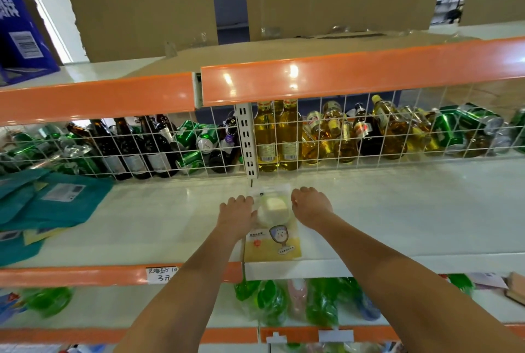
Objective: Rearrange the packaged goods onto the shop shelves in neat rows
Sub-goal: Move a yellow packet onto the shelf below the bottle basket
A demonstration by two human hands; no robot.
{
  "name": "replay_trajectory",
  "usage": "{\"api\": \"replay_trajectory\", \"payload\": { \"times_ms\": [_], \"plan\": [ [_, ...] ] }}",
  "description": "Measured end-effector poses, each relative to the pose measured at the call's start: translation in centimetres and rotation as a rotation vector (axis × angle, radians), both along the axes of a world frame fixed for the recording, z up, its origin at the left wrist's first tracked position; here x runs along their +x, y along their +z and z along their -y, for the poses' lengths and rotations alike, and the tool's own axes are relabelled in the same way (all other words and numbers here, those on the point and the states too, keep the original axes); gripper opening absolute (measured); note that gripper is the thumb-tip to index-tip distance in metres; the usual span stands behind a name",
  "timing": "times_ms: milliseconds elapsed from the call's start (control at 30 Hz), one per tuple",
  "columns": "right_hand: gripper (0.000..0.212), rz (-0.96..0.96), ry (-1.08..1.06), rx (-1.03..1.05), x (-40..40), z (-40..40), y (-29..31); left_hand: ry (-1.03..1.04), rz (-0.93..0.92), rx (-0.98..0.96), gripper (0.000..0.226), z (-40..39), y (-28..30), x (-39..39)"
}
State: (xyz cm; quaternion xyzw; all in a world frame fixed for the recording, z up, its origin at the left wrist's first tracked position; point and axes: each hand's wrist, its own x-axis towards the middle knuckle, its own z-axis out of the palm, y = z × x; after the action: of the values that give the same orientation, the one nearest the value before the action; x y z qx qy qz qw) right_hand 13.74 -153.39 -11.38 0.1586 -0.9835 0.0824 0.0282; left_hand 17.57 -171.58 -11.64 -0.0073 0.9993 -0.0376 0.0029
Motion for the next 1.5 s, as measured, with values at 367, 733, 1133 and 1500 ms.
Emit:
{"api": "replay_trajectory", "payload": {
  "times_ms": [367, 733, 1133, 1500],
  "plan": [
    [0.039, 0.025, 0.197, 0.049, 0.2, 2.2, 1.3, 0.145, 0.009, 0.013, 0.04, 1.5, 1.6, 3.6],
    [0.04, 0.064, 0.456, 0.022, 2.7, 7.6, 1.3, 0.425, 0.045, -0.002, 0.043, 3.7, 2.5, 9.3],
    [0.039, 0.004, 0.675, -0.005, 6.6, 13.8, 0.7, 0.767, -0.029, 0.053, 0.047, 7.5, 3.0, 15.6],
    [0.039, 0.044, 0.824, 0.041, 11.3, 22.7, 0.0, 0.933, -0.086, 0.071, 0.045, 13.7, 0.8, 23.2]
  ]
}}
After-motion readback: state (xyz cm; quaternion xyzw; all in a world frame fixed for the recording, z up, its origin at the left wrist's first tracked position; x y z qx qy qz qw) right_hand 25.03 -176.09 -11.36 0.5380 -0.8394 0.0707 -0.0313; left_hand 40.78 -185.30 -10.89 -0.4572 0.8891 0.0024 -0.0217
